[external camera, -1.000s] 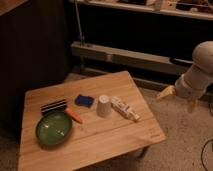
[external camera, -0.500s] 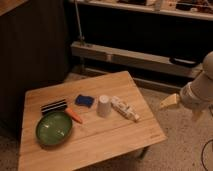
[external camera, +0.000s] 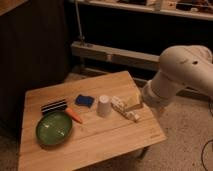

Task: Move the arm in a circular motion

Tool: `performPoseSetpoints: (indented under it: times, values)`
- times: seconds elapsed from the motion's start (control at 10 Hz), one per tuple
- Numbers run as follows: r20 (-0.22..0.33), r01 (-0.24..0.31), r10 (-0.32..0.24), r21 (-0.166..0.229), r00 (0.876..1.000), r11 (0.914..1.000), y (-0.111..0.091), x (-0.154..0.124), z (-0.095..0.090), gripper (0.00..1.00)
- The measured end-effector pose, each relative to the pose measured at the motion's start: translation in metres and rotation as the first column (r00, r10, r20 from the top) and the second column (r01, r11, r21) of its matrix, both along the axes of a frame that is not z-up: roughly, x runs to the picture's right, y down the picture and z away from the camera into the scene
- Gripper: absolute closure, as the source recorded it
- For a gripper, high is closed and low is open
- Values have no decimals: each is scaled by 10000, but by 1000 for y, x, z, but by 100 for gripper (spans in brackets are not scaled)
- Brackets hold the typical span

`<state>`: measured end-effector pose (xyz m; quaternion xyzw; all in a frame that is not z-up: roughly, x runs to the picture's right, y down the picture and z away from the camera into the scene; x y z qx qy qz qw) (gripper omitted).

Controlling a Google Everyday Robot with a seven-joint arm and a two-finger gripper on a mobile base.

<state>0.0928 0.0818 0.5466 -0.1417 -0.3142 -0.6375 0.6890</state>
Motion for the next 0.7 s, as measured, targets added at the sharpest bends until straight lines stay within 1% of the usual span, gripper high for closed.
performPoseSetpoints:
  times: [0.1,0.2,0.3,0.5,0.6,0.7]
  values:
    - [525,305,-303,-39,9982,9995,-2,-33,1,20]
    - [877,508,-502,-44,9949,9987,-3,-54,2,20]
    - [1486,869,-856,-21,9852,9962,-8,-90,5,20]
    - [2323,1459,-1442,102,9619,9892,-16,-142,9,20]
    - [2807,1863,-1865,278,9415,9821,-24,-176,12,20]
    - [3071,2121,-2147,422,9271,9763,-31,-197,15,20]
